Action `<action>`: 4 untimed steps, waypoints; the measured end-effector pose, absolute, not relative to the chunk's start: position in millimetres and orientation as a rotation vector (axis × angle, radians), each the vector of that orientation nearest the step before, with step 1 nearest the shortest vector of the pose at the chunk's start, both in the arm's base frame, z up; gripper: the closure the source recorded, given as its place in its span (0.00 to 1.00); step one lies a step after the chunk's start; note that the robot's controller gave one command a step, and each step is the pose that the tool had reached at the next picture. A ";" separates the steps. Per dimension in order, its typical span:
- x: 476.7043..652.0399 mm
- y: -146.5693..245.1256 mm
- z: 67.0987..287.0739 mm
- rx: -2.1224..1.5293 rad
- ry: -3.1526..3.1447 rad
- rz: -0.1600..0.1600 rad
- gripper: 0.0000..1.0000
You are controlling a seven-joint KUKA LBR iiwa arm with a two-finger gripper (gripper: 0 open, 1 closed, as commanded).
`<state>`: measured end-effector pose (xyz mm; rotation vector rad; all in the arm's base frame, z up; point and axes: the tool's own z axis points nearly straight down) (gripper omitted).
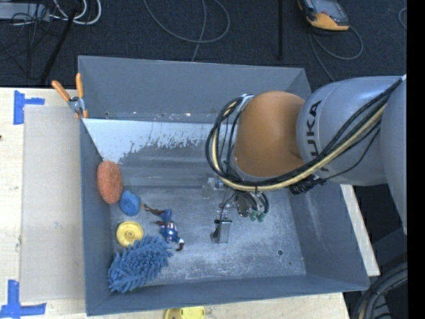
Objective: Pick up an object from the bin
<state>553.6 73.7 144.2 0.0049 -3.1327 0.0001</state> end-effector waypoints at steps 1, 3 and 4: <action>555.5 73.4 148.7 0.002 -3.140 -0.001 0.00; 550.8 120.1 71.6 -0.150 -3.133 0.001 0.00; 556.4 143.1 69.1 -0.209 -3.133 -0.001 0.00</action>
Offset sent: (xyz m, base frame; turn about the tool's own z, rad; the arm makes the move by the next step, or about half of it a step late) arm -0.0087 0.0349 -0.0690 0.0356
